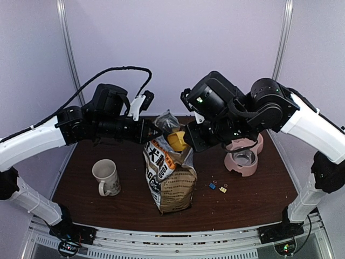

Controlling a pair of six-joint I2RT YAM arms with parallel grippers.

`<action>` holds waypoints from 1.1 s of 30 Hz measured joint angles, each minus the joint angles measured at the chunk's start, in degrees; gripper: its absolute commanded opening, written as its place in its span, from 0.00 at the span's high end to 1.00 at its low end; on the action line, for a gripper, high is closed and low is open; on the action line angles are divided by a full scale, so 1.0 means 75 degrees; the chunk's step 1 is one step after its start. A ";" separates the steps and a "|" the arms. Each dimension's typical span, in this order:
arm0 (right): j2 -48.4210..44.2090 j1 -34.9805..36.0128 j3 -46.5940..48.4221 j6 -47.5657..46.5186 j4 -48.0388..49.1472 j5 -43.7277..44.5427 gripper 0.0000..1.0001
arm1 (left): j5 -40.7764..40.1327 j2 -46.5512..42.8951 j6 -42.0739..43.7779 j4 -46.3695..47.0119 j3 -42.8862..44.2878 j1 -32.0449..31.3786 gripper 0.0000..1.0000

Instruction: Serve the pet food

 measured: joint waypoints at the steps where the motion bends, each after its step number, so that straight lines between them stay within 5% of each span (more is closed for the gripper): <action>1: 0.0000 -0.0073 -0.0009 0.0087 -0.0178 -0.0003 0.86 | 0.0009 0.0111 0.0137 0.0000 0.0122 -0.0102 1.00; 10: 0.0361 -0.0807 -0.0353 0.0799 -0.1364 -0.0303 0.85 | 0.0152 0.0761 0.0848 0.0172 0.0650 -0.0376 1.00; 21: 0.0507 -0.1891 -0.2428 0.1020 0.1556 -0.2398 0.86 | 0.0050 0.0976 0.0854 0.0233 0.0629 -0.0373 1.00; 33: -0.0868 -0.2591 -0.4342 0.2256 0.3803 -0.4707 0.87 | 0.0023 0.0839 0.0519 0.0306 0.0449 -0.0376 1.00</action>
